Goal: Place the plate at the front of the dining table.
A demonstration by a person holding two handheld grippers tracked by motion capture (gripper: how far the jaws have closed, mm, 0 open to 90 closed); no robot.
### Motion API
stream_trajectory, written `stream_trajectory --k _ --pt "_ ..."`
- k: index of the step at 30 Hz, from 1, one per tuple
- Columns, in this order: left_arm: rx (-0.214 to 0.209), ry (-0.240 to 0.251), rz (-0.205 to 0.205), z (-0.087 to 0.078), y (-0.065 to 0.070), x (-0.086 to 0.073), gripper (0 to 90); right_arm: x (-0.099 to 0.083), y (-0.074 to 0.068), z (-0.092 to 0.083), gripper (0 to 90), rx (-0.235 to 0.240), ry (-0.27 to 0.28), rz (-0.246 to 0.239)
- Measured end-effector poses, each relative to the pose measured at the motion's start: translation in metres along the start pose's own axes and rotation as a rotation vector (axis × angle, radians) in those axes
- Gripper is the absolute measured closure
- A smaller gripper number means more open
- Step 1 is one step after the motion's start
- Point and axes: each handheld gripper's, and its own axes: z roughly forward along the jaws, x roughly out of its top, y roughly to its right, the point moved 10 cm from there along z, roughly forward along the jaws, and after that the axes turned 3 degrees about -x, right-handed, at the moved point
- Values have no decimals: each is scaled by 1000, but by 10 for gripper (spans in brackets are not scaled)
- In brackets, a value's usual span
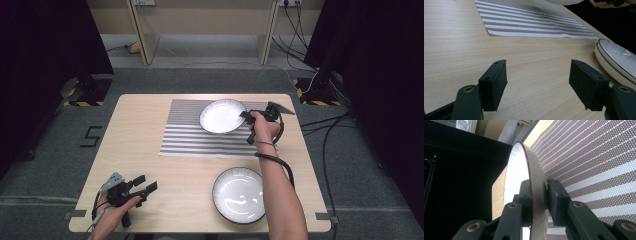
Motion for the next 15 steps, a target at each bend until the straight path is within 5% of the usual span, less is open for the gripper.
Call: stream_trajectory --k 15 --pt "0 -4 0 0 -1 0 300 0 5 10 741 -20 -3 2"
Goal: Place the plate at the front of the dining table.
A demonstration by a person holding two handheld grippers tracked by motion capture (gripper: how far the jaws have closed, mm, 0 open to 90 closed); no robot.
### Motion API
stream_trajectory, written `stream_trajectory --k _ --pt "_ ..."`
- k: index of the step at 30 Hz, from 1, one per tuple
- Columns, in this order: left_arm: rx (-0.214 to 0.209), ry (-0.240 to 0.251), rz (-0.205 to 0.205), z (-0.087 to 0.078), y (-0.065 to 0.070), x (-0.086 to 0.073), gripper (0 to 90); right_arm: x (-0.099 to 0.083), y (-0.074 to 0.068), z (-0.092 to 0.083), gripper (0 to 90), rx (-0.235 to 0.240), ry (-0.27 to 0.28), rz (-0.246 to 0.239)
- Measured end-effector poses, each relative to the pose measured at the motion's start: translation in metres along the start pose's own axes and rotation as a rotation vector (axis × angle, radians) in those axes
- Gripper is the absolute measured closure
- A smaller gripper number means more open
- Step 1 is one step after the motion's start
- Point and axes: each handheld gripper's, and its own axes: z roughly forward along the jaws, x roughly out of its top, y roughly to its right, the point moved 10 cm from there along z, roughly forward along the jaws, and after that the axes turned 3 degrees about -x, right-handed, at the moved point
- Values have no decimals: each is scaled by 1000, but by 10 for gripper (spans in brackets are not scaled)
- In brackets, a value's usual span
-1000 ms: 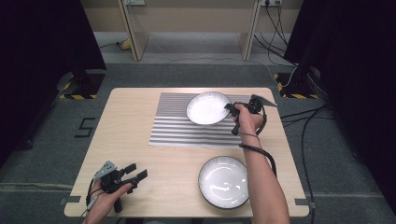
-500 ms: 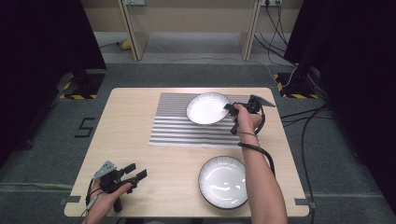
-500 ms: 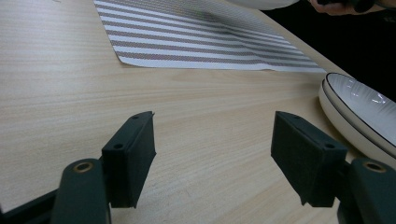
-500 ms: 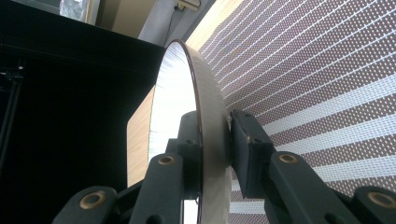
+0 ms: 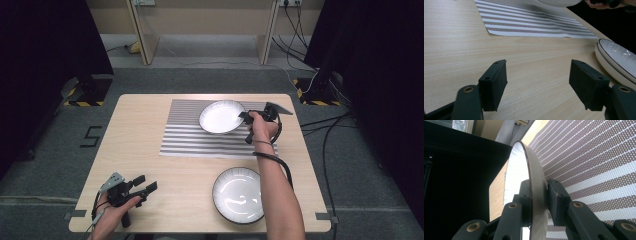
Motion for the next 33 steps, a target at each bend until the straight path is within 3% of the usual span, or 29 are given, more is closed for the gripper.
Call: stream_trajectory --k 33 --pt "-4 -6 -5 0 0 -2 300 -8 17 23 735 -52 -18 3"
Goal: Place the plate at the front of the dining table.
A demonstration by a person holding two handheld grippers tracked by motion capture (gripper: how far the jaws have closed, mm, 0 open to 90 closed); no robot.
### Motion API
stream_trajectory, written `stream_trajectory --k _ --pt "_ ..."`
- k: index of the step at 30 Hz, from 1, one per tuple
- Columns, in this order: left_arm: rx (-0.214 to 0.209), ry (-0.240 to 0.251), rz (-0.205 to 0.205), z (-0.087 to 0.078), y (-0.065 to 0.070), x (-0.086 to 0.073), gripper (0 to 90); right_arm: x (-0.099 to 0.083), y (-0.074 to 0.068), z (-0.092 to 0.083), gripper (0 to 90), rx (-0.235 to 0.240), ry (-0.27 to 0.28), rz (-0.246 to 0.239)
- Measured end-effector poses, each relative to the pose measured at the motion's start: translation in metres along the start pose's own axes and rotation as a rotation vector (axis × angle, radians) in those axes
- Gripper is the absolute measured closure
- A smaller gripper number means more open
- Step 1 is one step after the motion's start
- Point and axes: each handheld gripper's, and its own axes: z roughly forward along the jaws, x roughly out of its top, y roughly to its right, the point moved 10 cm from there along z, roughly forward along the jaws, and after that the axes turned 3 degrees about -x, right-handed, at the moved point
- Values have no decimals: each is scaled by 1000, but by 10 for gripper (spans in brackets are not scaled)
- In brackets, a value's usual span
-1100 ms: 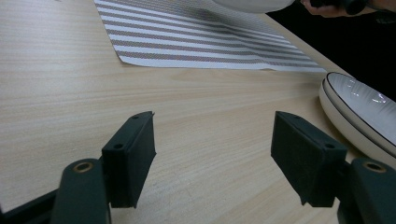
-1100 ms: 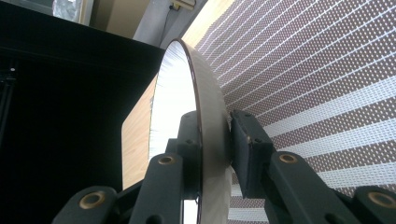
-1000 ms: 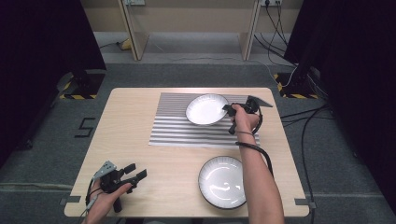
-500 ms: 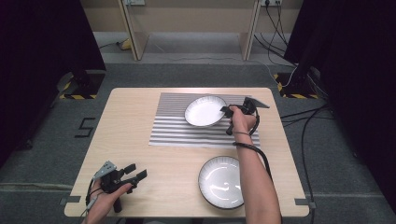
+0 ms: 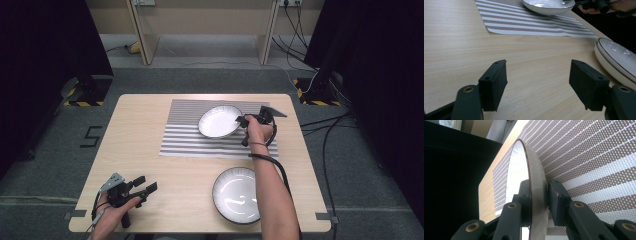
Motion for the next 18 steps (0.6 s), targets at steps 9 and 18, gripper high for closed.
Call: stream_trajectory --k 9,18 --pt "0 -1 -2 0 0 -1 300 0 4 1 738 7 -5 11" --pt "0 -3 0 0 0 -1 302 0 12 3 762 -22 -2 4"
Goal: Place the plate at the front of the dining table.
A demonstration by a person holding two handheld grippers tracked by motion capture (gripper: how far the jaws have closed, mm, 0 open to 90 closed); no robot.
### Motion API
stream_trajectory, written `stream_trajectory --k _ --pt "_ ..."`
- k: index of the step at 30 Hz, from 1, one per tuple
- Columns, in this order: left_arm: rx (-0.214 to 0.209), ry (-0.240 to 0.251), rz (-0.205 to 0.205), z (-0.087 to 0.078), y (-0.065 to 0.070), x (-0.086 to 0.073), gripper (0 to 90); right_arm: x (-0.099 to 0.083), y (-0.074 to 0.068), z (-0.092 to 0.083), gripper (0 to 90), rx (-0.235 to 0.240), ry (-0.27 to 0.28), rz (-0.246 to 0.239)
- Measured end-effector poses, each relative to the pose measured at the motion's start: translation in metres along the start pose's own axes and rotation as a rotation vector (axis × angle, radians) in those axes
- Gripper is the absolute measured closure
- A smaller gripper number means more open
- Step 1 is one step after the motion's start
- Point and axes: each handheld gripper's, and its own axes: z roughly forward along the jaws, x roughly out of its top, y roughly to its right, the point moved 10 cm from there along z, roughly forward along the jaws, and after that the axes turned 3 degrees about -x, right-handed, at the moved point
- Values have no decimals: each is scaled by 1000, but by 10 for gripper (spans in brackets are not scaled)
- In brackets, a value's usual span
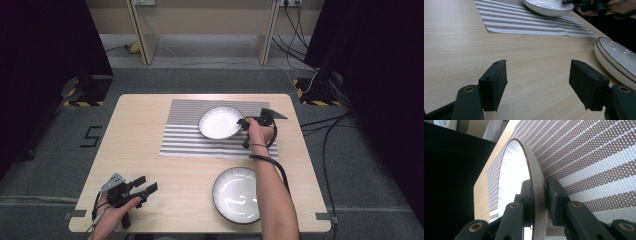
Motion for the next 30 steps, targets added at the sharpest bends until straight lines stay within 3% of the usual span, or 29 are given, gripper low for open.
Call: stream_trajectory --k 16,24,26,30 --pt "-1 0 0 0 0 0 302 0 9 3 771 -46 13 -12" --pt "0 0 -2 0 0 0 302 3 16 1 681 -101 37 -45" --pt "1 1 -2 0 -1 0 302 5 16 0 663 -91 53 -29" --pt "0 1 1 0 0 0 302 9 13 -5 618 -90 79 -50"
